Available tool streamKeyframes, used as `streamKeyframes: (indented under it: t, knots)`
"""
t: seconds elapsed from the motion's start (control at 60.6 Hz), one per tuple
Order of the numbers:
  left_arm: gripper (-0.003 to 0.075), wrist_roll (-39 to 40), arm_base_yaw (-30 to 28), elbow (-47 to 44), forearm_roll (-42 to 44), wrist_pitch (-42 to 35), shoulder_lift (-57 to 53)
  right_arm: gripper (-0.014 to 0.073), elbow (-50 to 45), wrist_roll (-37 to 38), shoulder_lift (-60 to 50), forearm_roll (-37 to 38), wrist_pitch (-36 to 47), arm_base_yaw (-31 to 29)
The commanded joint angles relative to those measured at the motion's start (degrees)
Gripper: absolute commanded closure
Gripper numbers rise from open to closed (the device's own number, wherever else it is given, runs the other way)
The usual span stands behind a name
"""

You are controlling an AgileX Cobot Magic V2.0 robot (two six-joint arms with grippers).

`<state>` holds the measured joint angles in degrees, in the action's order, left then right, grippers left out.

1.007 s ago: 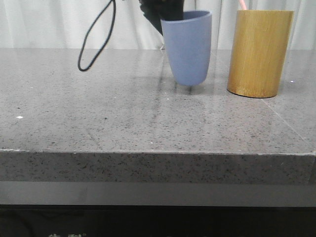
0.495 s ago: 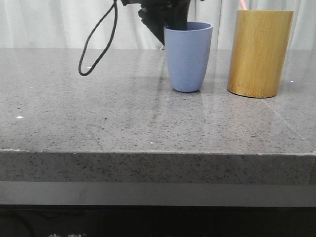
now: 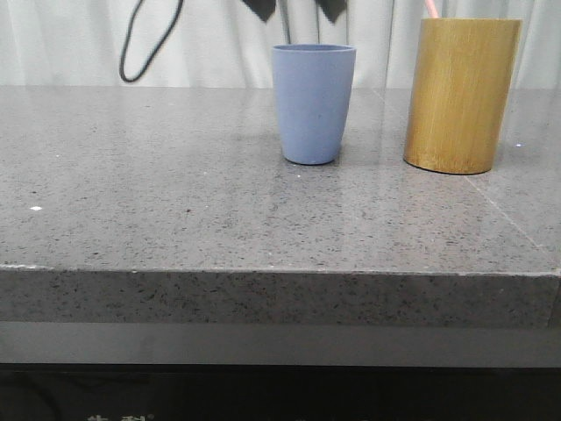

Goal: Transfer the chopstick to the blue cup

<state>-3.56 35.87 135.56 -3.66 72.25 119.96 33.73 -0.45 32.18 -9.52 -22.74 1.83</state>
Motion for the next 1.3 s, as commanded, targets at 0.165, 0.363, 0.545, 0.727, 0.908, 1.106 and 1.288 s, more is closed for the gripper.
streamKeyframes:
  t: [0.165, 0.363, 0.545, 0.727, 0.908, 1.106, 1.288]
  knots:
    - [0.0216, 0.63, -3.6, -3.35, 2.57, 1.13, -10.12, -0.0062, 1.95, -0.46, 0.4, 0.2, 4.43, -0.32]
    - [0.0365, 0.63, -9.56, -15.33, 6.28, 1.13, -18.83, -0.0062, 1.95, -0.46, 0.4, 0.2, 4.43, -0.32]
    - [0.058, 1.21, -18.18, -26.67, 6.28, 1.13, -26.69, -0.0062, 1.95, -0.46, 0.4, 0.21, 4.27, -0.32]
    - [0.0738, 1.8, -25.55, -38.56, 6.28, -1.81, -35.41, -0.0062, 1.95, -0.46, 0.4, 0.21, 3.78, -0.32]
    - [0.0738, 1.91, -28.89, -52.26, 3.66, -10.17, -47.24, -0.0062, 1.95, -0.46, 0.71, 0.21, 3.84, -0.32]
    - [0.0738, 1.91, -28.98, -69.65, 0.1, -22.01, -63.52, -0.0062, 2.02, -0.46, 3.63, 0.21, 5.58, -0.32]
    - [0.0738, 1.61, -28.98, -85.04, 0.7, -33.12, -79.91, -0.0062, 2.02, -1.03, 8.02, 0.31, 9.8, -0.32]
